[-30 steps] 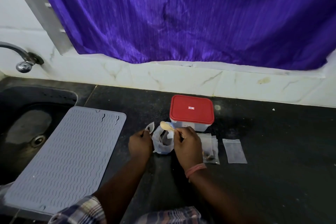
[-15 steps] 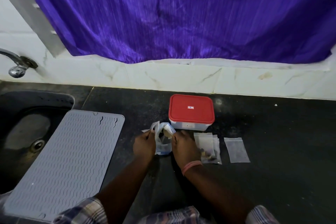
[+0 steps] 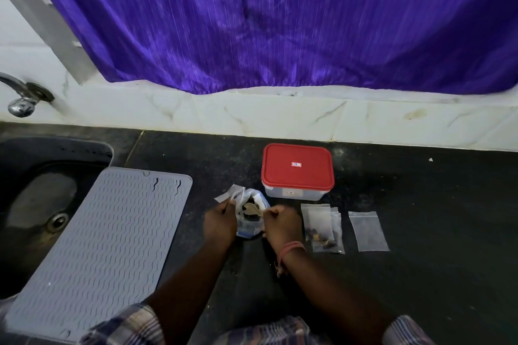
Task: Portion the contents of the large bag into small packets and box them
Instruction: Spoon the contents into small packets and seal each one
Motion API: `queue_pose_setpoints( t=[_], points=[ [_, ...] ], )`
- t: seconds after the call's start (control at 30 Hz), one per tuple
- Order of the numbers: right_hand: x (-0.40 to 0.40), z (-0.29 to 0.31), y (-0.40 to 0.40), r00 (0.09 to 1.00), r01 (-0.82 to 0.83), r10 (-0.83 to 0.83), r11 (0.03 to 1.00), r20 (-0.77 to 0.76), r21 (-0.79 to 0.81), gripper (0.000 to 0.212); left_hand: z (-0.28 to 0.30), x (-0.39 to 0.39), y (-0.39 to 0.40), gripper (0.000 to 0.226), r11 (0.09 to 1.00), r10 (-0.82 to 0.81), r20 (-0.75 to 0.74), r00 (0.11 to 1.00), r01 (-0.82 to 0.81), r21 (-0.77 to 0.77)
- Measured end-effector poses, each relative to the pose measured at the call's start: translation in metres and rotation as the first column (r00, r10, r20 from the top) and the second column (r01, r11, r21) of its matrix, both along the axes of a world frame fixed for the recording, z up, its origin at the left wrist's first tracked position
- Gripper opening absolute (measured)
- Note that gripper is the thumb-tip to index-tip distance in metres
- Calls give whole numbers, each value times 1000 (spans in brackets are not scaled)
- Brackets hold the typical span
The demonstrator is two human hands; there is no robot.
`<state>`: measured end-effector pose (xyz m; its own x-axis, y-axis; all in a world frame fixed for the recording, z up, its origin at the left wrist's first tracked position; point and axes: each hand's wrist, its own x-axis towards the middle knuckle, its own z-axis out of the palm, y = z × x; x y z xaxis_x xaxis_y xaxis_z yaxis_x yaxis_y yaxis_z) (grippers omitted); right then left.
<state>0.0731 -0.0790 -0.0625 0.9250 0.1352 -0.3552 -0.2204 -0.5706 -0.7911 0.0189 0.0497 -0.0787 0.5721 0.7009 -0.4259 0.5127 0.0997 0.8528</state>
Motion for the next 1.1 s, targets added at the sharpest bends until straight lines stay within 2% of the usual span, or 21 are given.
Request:
queue_pose_setpoints(
  t=[0.07,0.2,0.27,0.33,0.47,0.57,0.77,0.97,1.1],
  points=[
    [-2,-4,-3,998,19,-19,1000,-61,0,14,0,1,0,24,1000,-4,-2,1000,4,4],
    [-10,-4,-6,981,-153,167,978,95,-143,19,5,2,-5,20,1000,1,19,1000,-1,-3],
    [-15,0,-3,970,-181,202,971,135,-154,20,8,1,-8,20,1000,5,35,999,-4,-5],
    [-15,-4,-1,988,-123,132,986,76,-108,19,9,0,-8,21,1000,9,43,999,-10,22],
    [-5,-32,-7,990,100,-95,994,-103,52,20,14,-3,-6,21,999,31,52,998,-32,14],
    [-13,-3,-11,981,153,-136,982,-141,114,22,16,-4,-5,24,1000,25,31,999,-25,9],
    [-22,9,-24,963,226,-192,958,-191,175,22,18,-6,-8,20,998,43,12,999,-44,47],
    [-31,25,-32,972,231,-207,929,-111,290,18,27,-14,-9,33,983,37,-70,997,-23,181],
    [-33,42,-32,989,145,-148,943,-12,299,16,30,-18,-20,31,906,-28,-129,991,80,417]
  ],
)
